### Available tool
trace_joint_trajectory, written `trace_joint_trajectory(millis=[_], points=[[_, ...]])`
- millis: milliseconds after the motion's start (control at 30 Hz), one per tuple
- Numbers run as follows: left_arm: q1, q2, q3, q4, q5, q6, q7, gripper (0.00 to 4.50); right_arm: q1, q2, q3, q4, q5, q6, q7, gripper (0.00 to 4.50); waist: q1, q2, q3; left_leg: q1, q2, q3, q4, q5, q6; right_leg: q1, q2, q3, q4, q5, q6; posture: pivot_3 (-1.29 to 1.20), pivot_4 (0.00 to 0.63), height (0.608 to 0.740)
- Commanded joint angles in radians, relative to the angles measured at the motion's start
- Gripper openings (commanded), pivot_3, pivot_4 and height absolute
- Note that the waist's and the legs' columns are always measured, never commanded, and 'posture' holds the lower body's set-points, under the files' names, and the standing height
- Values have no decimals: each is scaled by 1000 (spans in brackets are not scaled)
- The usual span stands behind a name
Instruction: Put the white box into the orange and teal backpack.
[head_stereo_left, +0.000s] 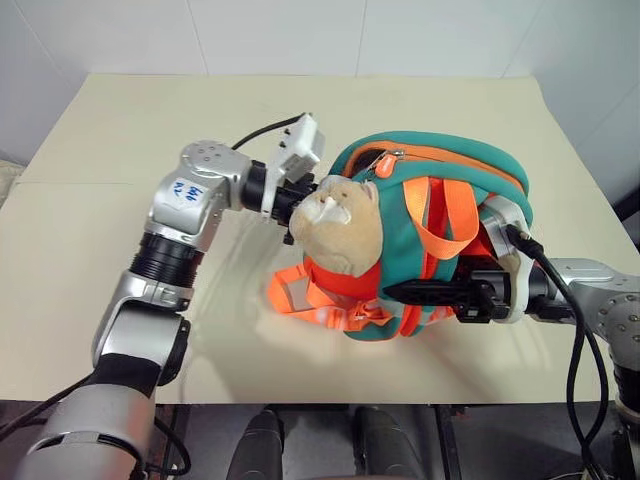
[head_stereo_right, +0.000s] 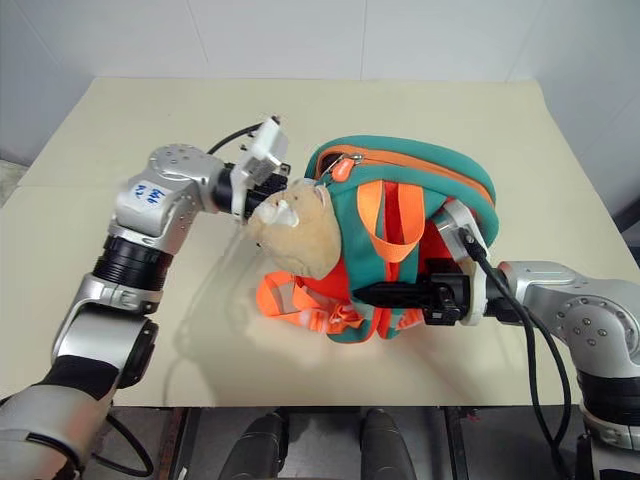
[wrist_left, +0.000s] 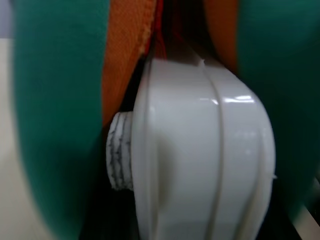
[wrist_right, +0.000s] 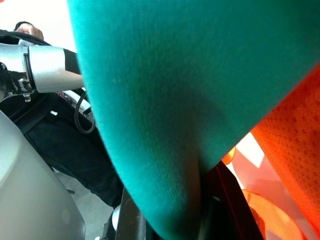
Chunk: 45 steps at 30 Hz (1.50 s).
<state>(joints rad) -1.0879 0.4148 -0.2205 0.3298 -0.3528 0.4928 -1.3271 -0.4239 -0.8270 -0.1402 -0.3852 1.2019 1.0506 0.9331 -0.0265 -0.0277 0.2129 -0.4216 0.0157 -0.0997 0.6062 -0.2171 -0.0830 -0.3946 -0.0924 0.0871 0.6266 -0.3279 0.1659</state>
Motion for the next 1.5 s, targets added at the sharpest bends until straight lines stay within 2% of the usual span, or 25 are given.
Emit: trace_joint_trajectory(millis=[33, 100, 133, 333, 433, 600, 767, 867, 1000, 1133, 1267, 1367, 1500], points=[[-17, -46, -30, -35, 31, -17, 38, 1230, -1, 13, -15, -26, 7, -20, -2, 12, 1, 0, 0, 0, 0, 0, 0, 0, 0, 0, 0, 0, 0, 0, 0, 0, 150, 740], [3, -49, -38, -29, 62, -48, 51, 1230, 10, 22, -20, -37, 12, -21, -13, 12, 1, 0, 0, 0, 0, 0, 1, 0, 0, 0, 0, 0, 1, 0, 0, 0, 150, 740], [10, -49, -32, -30, 61, -41, 56, 1940, 14, 24, -22, -40, 15, -21, -17, 12, 2, 0, 0, 0, 0, 0, 2, 0, 0, 0, 0, 0, 1, 0, 0, 0, 150, 740], [32, 21, 48, -58, 11, -10, 22, 3749, 30, 32, -28, -47, 18, -24, -27, 12, -3, 0, 0, 0, 0, 0, 4, 0, 0, 1, 0, 0, 2, 1, 1, 0, 150, 740], [22, 134, 90, -27, -5, -61, -90, 4482, 24, 38, -23, -39, 13, -25, -26, 12, -10, 0, 0, 1, 0, 0, 4, 0, 0, 1, 1, 1, 3, 1, 1, 0, 150, 740], [-4, 292, 154, 37, -46, -92, -247, 4482, 9, 42, -6, -16, -4, -27, -9, 12, -7, 1, 0, 0, 0, 0, 4, 0, 0, 0, 1, 1, 2, 1, 1, 0, 150, 740], [34, 392, 190, -81, -189, 69, -286, 4482, -13, 53, 14, 9, -27, -33, 7, 12, 0, 1, 0, 0, 0, 0, 4, 0, 0, 1, 1, 0, 2, 1, 1, 0, 150, 740], [49, 382, 233, -164, -295, 172, -237, 4482, -20, 58, 23, 19, -38, -36, 15, 12, -1, 1, 0, 0, 0, -1, 4, 0, 0, 1, 1, 0, 2, 1, 1, 0, 150, 740], [110, 384, 151, -303, -261, 145, -224, 4482, -31, 63, 33, 30, -49, -37, 24, 12, -5, 1, 0, 1, 0, 0, 4, 0, 0, 2, 1, 1, 3, 1, 1, 0, 150, 740], [104, 286, 117, -349, -266, 134, -146, 4482, -39, 70, 37, 34, -54, -35, 26, 12, -1, 1, 0, 1, 1, -1, 6, 0, 0, 1, 1, 1, 4, 1, 1, 0, 150, 740], [95, 228, 88, -327, -211, 79, -111, 4482, -33, 80, 33, 25, -51, -32, 18, 12, -3, 1, 0, 1, 0, 0, 6, 0, 0, 1, 1, 1, 4, 2, 1, 0, 150, 740], [71, 176, 127, -310, -247, 97, -69, 4482, -21, 89, 27, 13, -46, -32, 3, 12, -2, 1, 0, 1, 1, -1, 6, 0, 0, 1, 2, 1, 4, 2, 1, 0, 150, 740], [53, 168, 184, -280, -277, 119, -38, 3633, 4, 93, 14, -5, -38, -30, -12, 12, -2, 1, 0, 0, 0, -1, 6, 0, 0, 1, 1, 1, 4, 2, 1, 0, 150, 740]])
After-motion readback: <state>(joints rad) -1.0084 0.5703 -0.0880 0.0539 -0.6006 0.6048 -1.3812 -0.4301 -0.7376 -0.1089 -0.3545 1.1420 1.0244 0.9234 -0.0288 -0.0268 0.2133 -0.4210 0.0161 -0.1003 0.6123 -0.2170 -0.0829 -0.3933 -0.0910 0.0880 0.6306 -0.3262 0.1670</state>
